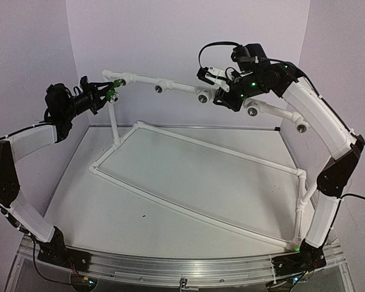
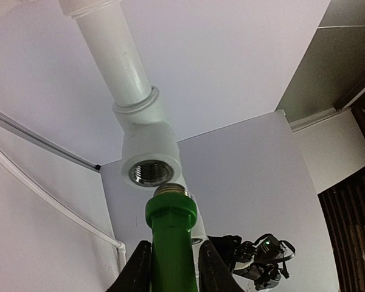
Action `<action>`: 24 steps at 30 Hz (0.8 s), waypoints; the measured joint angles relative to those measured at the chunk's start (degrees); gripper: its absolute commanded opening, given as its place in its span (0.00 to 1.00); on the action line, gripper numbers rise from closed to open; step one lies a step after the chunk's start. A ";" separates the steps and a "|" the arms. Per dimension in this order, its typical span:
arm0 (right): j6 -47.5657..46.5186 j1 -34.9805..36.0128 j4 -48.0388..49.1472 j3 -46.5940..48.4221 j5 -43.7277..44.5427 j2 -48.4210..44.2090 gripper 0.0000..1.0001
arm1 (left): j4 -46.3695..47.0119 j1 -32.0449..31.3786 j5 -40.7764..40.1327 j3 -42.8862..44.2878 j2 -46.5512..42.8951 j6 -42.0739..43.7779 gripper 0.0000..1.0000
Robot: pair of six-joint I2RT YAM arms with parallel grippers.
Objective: Install the water faucets
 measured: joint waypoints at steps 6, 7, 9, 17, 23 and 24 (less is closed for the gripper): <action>0.42 0.00 -0.36 -0.13 -1.29 -0.30 0.00 | -2.05 -0.20 -0.49 0.06 1.19 0.38 0.00; 0.46 0.00 -0.34 -0.18 -1.37 -0.34 0.00 | -2.11 -0.20 -0.56 0.09 1.42 0.45 0.00; 0.57 0.00 -0.28 -0.33 -1.51 -0.42 0.00 | -2.36 -0.20 -0.71 0.20 1.78 0.49 0.00; 0.57 -0.11 -0.01 -0.55 -1.65 -0.49 0.00 | -2.39 -0.73 -0.38 0.71 2.49 0.43 0.00; 0.58 -0.11 0.07 -0.57 -1.70 -0.51 0.00 | -2.40 -1.09 -0.37 0.90 2.55 0.43 0.00; 0.59 -0.11 0.07 -0.59 -1.72 -0.51 0.00 | -2.41 -1.12 -0.38 0.92 2.55 0.43 0.00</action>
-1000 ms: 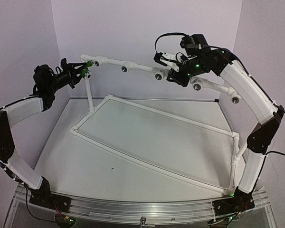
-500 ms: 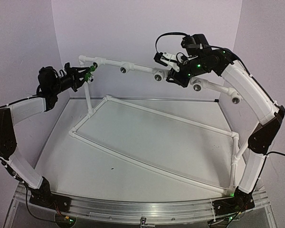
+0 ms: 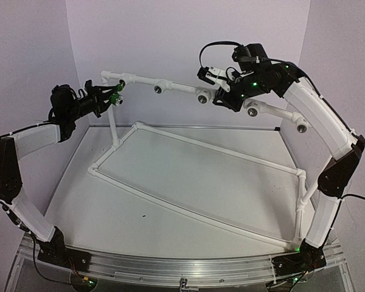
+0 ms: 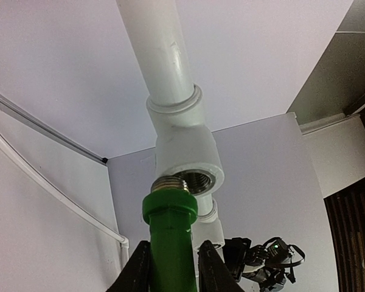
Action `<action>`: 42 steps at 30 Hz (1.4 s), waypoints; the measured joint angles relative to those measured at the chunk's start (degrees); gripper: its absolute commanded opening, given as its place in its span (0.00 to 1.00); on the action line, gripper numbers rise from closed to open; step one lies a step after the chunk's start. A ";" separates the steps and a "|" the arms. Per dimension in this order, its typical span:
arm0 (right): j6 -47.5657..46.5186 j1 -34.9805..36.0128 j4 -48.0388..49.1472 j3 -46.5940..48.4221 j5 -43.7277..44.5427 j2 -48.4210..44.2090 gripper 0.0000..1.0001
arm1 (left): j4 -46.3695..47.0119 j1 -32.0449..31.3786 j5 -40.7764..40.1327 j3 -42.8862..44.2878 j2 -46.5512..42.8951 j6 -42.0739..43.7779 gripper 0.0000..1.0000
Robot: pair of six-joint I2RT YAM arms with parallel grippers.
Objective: Install the water faucets
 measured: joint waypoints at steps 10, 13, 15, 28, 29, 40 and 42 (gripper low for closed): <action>0.00 0.00 0.21 -0.20 -0.02 -0.03 0.00 | -0.48 -0.30 0.04 1.05 0.00 -0.04 0.00; 0.00 0.00 0.27 -0.36 -0.02 -0.15 0.00 | -0.50 -0.31 0.08 1.09 0.00 -0.09 0.00; 0.00 0.00 0.35 -0.44 -0.02 -0.19 0.00 | -0.53 -0.32 0.09 1.10 0.00 -0.07 0.00; 0.29 0.09 0.83 -1.01 0.24 -0.52 0.00 | -1.66 -0.96 0.61 3.20 0.93 -0.38 0.00; 0.30 0.09 0.83 -1.03 0.24 -0.52 0.00 | -1.66 -0.95 0.59 3.23 0.97 -0.43 0.00; 0.23 0.09 2.47 -2.91 1.18 -1.44 0.00 | 2.51 -1.28 0.23 3.26 3.02 -3.55 0.00; 0.21 0.09 3.13 -3.83 1.41 -1.95 0.00 | 3.06 -1.40 0.09 3.26 3.28 -3.64 0.00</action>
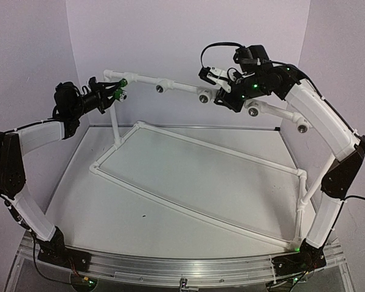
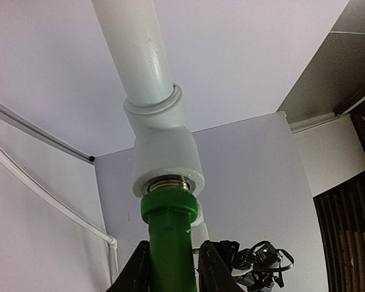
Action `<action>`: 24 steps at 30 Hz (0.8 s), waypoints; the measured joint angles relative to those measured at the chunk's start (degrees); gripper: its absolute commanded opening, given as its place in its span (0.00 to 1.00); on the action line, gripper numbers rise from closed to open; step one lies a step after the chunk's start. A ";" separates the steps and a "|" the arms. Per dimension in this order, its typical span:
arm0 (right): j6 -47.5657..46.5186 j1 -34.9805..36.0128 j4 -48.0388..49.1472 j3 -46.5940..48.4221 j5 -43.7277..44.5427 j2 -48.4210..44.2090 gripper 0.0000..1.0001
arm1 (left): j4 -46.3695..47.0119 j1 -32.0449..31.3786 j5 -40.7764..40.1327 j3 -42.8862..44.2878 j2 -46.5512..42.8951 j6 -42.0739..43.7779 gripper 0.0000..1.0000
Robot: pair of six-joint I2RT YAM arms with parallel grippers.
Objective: Install the water faucets
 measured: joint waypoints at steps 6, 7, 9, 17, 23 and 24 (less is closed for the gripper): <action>-0.33 0.00 2.11 -2.43 0.25 -1.25 0.00 | 0.75 -0.16 -0.19 0.08 0.45 -0.76 0.00; -0.47 0.00 2.52 -2.89 0.35 -1.49 0.00 | 0.90 -0.16 -0.17 0.17 0.60 -0.98 0.00; -0.89 0.00 3.48 -4.03 0.59 -2.09 0.00 | 0.66 -0.25 -0.15 0.62 0.88 -1.11 0.00; -3.14 0.00 5.33 -6.73 0.86 -3.83 0.00 | -10.73 -0.57 -0.48 5.66 0.78 6.97 0.00; -4.25 -0.09 5.62 -6.95 0.88 -3.93 0.00 | -17.31 -0.64 -0.67 8.36 0.66 13.82 0.00; -4.41 -0.09 5.65 -7.01 0.88 -3.98 0.00 | -17.66 -0.64 -0.67 8.42 0.66 14.65 0.00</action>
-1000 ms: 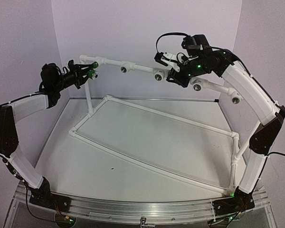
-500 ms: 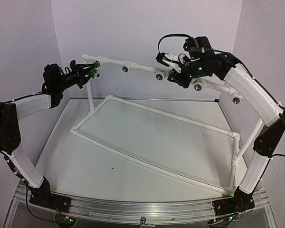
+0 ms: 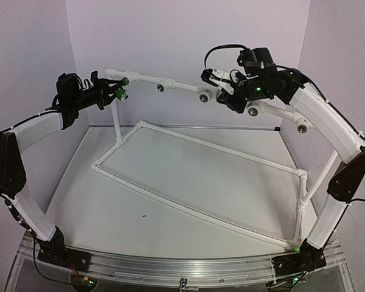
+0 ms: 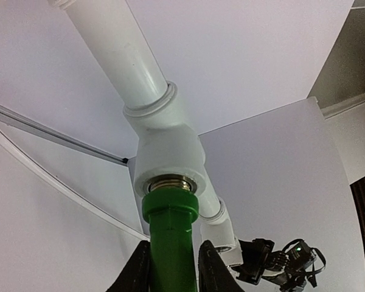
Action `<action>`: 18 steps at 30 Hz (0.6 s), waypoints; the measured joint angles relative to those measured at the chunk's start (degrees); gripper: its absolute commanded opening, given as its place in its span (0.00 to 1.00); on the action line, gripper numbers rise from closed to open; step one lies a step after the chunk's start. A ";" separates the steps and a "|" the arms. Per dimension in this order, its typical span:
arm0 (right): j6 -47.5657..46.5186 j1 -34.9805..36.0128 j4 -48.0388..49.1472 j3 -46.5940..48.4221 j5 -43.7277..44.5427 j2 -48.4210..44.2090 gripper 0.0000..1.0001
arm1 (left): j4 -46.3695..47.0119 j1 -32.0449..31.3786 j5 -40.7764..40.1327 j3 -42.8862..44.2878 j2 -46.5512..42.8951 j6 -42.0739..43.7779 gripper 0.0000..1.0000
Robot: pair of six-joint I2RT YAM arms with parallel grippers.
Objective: Install the water faucets
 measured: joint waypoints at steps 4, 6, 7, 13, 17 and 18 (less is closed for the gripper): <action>-0.60 0.00 0.25 -0.41 0.03 -0.28 0.00 | -2.52 0.00 0.07 1.21 0.02 3.66 0.00; -0.84 -0.01 0.38 -0.46 0.07 -0.29 0.00 | -3.98 0.00 0.09 2.07 0.18 5.16 0.00; -0.96 -0.02 0.44 -0.54 0.10 -0.34 0.00 | -4.74 0.00 0.09 2.56 0.31 5.96 0.00; -1.39 -0.11 0.77 -0.81 0.55 -0.49 0.00 | -9.94 0.00 0.58 6.39 1.84 12.18 0.00; -1.58 -0.20 0.97 -0.95 0.66 -0.49 0.00 | -13.99 -0.02 0.41 8.79 2.42 17.70 0.00; -1.60 -0.20 1.00 -0.99 0.66 -0.51 0.00 | -15.00 -0.07 0.25 9.25 2.46 18.97 0.00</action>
